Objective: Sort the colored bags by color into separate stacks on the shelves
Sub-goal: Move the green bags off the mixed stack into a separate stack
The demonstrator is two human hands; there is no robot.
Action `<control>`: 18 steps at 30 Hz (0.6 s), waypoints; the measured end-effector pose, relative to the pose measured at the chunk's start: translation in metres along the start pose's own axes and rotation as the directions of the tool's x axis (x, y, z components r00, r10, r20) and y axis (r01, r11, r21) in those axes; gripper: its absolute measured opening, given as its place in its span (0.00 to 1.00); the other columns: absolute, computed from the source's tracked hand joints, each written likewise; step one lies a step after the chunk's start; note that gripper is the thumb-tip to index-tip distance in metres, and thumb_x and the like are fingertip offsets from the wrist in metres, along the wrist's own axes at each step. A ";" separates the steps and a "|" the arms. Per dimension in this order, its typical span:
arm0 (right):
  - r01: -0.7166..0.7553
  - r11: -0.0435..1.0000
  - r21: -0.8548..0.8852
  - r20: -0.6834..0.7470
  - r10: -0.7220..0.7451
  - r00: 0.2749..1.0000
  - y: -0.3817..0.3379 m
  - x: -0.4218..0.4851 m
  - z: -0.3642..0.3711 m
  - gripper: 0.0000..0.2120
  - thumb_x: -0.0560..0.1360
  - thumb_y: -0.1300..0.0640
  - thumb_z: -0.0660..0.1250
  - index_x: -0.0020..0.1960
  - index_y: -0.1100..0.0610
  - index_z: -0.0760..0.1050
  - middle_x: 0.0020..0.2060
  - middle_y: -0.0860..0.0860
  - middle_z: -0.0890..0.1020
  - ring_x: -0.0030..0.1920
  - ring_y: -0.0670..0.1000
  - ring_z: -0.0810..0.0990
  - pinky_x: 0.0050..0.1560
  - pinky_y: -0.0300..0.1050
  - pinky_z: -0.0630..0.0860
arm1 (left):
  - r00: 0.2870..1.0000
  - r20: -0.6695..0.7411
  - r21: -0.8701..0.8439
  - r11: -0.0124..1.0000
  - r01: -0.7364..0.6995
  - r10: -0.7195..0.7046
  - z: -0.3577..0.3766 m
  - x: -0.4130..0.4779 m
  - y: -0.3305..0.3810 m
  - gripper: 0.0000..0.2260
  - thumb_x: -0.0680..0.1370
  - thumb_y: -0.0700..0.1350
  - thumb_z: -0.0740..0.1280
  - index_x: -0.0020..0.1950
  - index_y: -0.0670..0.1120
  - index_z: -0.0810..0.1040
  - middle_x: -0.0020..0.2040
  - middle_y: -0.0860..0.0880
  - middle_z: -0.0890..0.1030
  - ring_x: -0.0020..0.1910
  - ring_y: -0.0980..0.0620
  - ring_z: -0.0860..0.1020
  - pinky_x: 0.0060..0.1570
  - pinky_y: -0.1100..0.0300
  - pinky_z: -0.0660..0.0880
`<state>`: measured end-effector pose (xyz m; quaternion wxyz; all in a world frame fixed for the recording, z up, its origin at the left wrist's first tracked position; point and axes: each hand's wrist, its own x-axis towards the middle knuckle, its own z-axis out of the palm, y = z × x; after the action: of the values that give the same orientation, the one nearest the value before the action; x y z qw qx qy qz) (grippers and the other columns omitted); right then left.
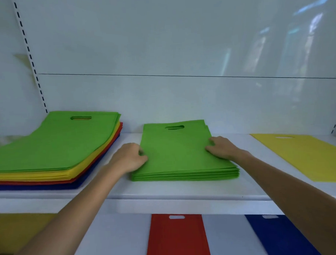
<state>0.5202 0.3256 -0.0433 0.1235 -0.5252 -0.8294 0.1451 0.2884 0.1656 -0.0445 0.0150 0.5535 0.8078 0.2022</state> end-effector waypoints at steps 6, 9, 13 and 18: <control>0.022 0.999 0.045 0.018 -0.023 1.000 0.004 -0.002 -0.001 0.18 0.79 0.56 0.55 0.65 0.64 0.70 0.63 0.59 0.73 0.63 0.57 0.71 0.60 0.45 0.68 | 0.999 -0.033 -0.037 0.999 -0.007 0.006 0.006 0.003 0.003 0.13 0.76 0.47 0.64 0.59 0.46 0.77 0.60 0.47 0.78 0.57 0.48 0.75 0.55 0.57 0.71; 0.037 0.999 0.040 0.023 -0.038 0.999 0.007 -0.002 0.000 0.18 0.80 0.56 0.54 0.66 0.63 0.69 0.65 0.59 0.72 0.64 0.57 0.70 0.60 0.45 0.67 | 0.999 -0.037 -0.034 0.999 0.000 -0.001 0.009 0.006 0.004 0.14 0.76 0.46 0.64 0.60 0.46 0.77 0.60 0.46 0.78 0.57 0.48 0.75 0.54 0.57 0.71; 0.070 0.997 0.018 -0.029 -0.070 0.997 0.000 -0.003 -0.005 0.20 0.79 0.57 0.56 0.68 0.63 0.67 0.68 0.59 0.70 0.67 0.57 0.67 0.64 0.45 0.65 | 1.000 -0.019 -0.008 1.000 0.001 -0.001 0.002 0.013 0.001 0.14 0.76 0.48 0.63 0.60 0.47 0.77 0.62 0.46 0.77 0.59 0.47 0.75 0.58 0.55 0.72; 0.222 0.974 0.053 -0.246 -0.202 0.948 -0.036 0.010 -0.019 0.19 0.78 0.57 0.60 0.67 0.61 0.70 0.66 0.58 0.72 0.66 0.55 0.70 0.65 0.46 0.65 | 0.989 -0.135 -0.063 0.996 -0.064 0.055 -0.044 0.025 -0.010 0.15 0.76 0.46 0.65 0.61 0.43 0.77 0.61 0.44 0.77 0.61 0.47 0.74 0.59 0.58 0.69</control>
<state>0.4932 0.3218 -0.0116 0.2584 -0.4412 -0.8536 0.0999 0.2590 0.1710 -0.0031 -0.0263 0.5620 0.7826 0.2663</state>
